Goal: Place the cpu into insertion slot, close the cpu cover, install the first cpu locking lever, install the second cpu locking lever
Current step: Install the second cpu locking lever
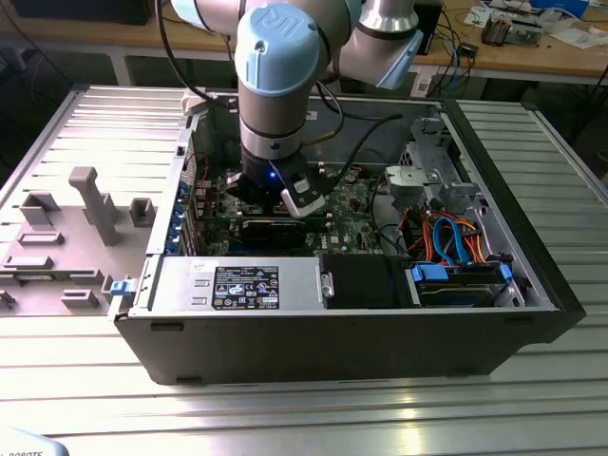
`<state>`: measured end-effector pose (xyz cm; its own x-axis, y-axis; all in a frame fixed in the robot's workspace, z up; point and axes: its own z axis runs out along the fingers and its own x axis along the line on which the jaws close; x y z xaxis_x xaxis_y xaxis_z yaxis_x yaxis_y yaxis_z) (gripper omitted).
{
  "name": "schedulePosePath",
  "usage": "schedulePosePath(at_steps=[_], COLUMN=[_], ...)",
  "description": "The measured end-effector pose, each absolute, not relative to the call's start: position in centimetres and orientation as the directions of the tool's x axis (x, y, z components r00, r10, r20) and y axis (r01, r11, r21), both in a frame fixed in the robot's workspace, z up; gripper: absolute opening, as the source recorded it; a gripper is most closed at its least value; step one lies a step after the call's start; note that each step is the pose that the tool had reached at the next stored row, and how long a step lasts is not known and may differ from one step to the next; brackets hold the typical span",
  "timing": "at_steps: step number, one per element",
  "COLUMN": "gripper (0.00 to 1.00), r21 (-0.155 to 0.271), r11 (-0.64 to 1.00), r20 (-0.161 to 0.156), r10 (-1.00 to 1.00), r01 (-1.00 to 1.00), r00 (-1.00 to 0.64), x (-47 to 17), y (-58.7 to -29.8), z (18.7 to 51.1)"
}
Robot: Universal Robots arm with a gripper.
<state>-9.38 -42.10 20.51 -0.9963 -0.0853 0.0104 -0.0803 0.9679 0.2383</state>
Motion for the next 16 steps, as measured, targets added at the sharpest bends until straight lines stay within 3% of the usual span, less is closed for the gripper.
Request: schedulePosePath(at_steps=[16], gripper=[0.11], r21=[0.28], r11=[0.957], r20=[0.007], r10=[-0.078], r01=[-0.073], r00=[-0.997], x=[-9.72], y=[-41.94], z=[19.65])
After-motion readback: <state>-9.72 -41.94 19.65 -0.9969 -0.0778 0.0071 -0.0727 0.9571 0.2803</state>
